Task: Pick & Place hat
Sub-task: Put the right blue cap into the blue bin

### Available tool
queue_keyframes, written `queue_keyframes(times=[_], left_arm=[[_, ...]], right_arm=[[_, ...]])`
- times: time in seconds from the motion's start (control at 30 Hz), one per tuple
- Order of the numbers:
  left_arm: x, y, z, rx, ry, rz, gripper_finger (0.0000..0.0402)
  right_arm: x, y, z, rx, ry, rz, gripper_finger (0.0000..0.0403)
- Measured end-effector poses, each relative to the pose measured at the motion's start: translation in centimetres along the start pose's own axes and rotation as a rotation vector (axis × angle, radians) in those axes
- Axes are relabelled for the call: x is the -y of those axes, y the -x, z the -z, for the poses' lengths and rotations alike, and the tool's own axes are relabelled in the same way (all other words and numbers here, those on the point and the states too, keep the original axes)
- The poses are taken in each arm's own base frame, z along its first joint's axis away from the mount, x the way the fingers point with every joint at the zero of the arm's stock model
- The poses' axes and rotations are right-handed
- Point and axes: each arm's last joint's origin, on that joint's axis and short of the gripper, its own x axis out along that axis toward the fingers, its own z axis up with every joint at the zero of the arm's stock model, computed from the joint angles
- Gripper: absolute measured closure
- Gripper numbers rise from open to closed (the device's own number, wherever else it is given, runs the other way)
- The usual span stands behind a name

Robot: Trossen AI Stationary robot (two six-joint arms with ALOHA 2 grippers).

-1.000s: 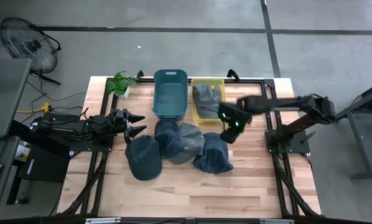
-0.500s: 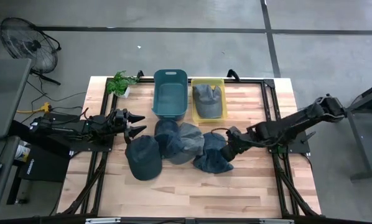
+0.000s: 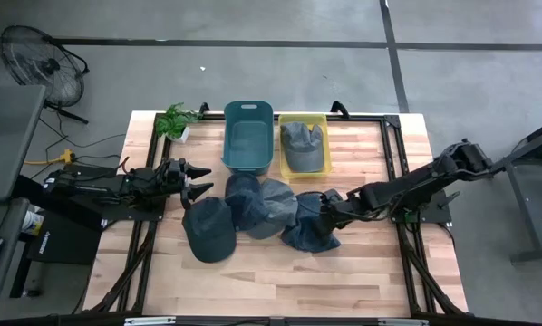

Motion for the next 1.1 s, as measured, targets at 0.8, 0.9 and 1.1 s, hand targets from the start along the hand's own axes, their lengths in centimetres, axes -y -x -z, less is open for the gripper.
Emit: queue_keyframes(times=[0.8,0.9,1.1], left_arm=[[0.0,0.0,0.0,0.0,0.0,0.0,0.0118],[0.0,0.0,0.0,0.0,0.0,0.0,0.0118],[0.0,0.0,0.0,0.001,0.0,0.0,0.0118]], right_arm=[[-0.1,-4.6,0.4,-0.065,-0.188,0.088,0.0158],[0.0,-5.1,0.3,-0.043,-0.189,0.109,0.0171],[0.2,-5.2,0.2,-0.038,-0.187,0.131,0.0238]])
